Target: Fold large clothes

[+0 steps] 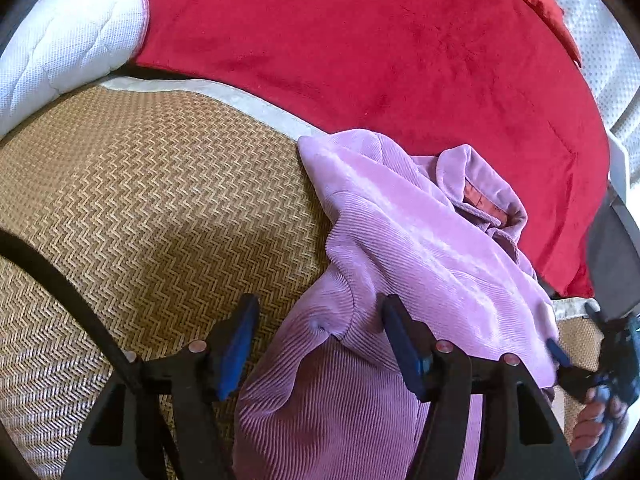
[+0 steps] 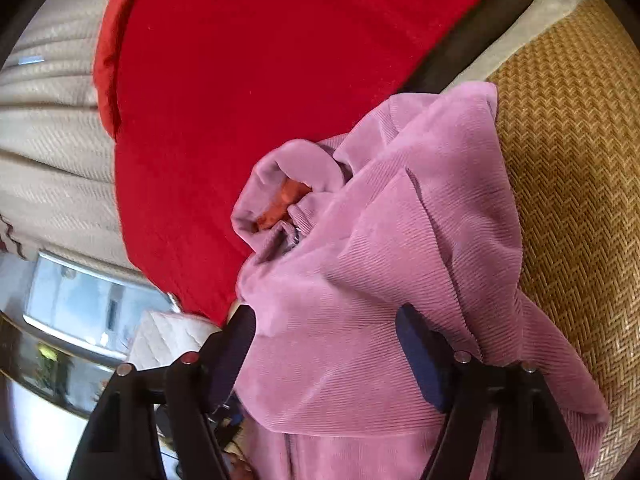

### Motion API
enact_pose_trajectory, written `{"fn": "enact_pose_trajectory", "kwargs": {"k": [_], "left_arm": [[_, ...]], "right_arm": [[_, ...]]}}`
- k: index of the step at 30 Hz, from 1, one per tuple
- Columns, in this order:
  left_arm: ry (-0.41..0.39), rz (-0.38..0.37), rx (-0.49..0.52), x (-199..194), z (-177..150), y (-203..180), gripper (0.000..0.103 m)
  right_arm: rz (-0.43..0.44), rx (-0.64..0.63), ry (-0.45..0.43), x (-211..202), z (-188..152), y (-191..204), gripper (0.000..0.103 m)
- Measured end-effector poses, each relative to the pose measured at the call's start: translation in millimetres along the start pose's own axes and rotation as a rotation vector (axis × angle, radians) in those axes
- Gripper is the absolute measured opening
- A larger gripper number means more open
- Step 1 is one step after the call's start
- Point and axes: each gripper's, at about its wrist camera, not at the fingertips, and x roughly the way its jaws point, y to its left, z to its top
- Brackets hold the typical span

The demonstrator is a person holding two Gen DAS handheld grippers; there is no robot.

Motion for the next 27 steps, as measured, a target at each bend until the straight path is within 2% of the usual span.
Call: {"fn": "enact_pose_trajectory", "kwargs": {"k": [3, 6, 7, 8, 13, 15, 16, 17, 18, 22, 24, 27], "left_arm": [[-0.002, 0.007, 0.004, 8.4, -2.8, -11.3, 0.065], [-0.002, 0.006, 0.004, 26.4, -3.6, -22.2, 0.065], [-0.002, 0.005, 0.004, 31.1, -4.7, -25.0, 0.065], [-0.001, 0.003, 0.005, 33.8, -5.3, -25.7, 0.065], [-0.001, 0.009, 0.005, 31.9, -3.2, -25.9, 0.066], [-0.003, 0.009, 0.013, 32.7, -3.2, -26.5, 0.067], [-0.002, 0.006, 0.015, 33.6, -2.0, -26.3, 0.067], [-0.002, 0.002, 0.017, 33.4, -1.9, -25.9, 0.068], [-0.001, -0.001, 0.020, 35.0, -1.6, -25.9, 0.068], [-0.002, -0.006, 0.026, 38.8, -0.4, -28.3, 0.072], [-0.004, -0.007, 0.033, 38.2, -1.1, -28.9, 0.072], [-0.010, -0.022, 0.029, 38.2, -1.4, -28.3, 0.074]], "right_arm": [[0.005, -0.043, -0.008, -0.2, 12.4, 10.5, 0.078], [-0.051, -0.021, -0.017, 10.0, 40.2, -10.5, 0.078], [-0.075, 0.023, 0.002, 16.1, 44.6, -23.8, 0.078], [-0.041, 0.098, 0.017, 19.1, 46.9, -37.6, 0.076], [-0.011, -0.003, -0.056, -7.9, 60.5, -7.0, 0.077], [-0.049, 0.028, -0.080, -6.1, 73.1, -15.6, 0.082], [-0.098, 0.046, -0.073, 0.9, 80.9, -27.8, 0.083], [-0.128, 0.069, -0.053, 6.7, 84.7, -39.4, 0.083], [-0.111, 0.111, -0.050, 8.3, 86.1, -50.4, 0.080], [-0.044, 0.021, -0.127, -30.8, 67.4, -22.3, 0.080], [-0.071, -0.042, -0.130, -55.5, 43.6, -9.4, 0.080], [-0.144, -0.161, -0.127, -102.8, -12.8, 1.5, 0.080]]}}
